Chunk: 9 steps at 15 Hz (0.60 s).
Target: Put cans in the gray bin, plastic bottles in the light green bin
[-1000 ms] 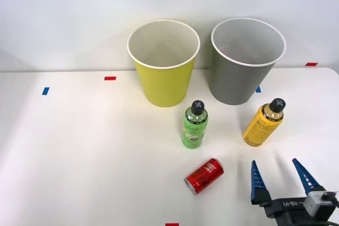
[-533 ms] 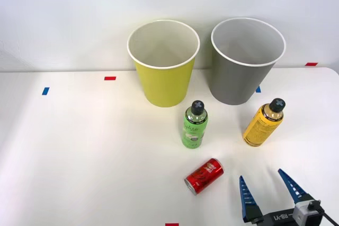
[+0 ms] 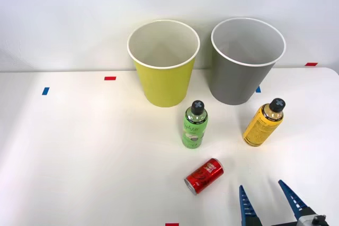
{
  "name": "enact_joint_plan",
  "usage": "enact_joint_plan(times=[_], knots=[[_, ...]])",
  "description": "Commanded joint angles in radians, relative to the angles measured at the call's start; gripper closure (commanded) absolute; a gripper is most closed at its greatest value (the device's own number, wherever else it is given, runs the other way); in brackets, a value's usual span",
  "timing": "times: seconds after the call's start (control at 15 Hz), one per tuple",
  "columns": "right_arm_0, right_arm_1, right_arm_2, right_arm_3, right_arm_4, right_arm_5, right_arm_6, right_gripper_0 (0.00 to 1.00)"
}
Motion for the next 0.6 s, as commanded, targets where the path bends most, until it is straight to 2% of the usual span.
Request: enact_joint_plan(times=[0.07, 0.6], knots=[[0.015, 0.000, -0.018, 0.000, -0.050, -0.042, 0.006, 0.00], [0.057, 0.000, -0.043, 0.000, -0.084, -0.100, 0.018, 0.00]])
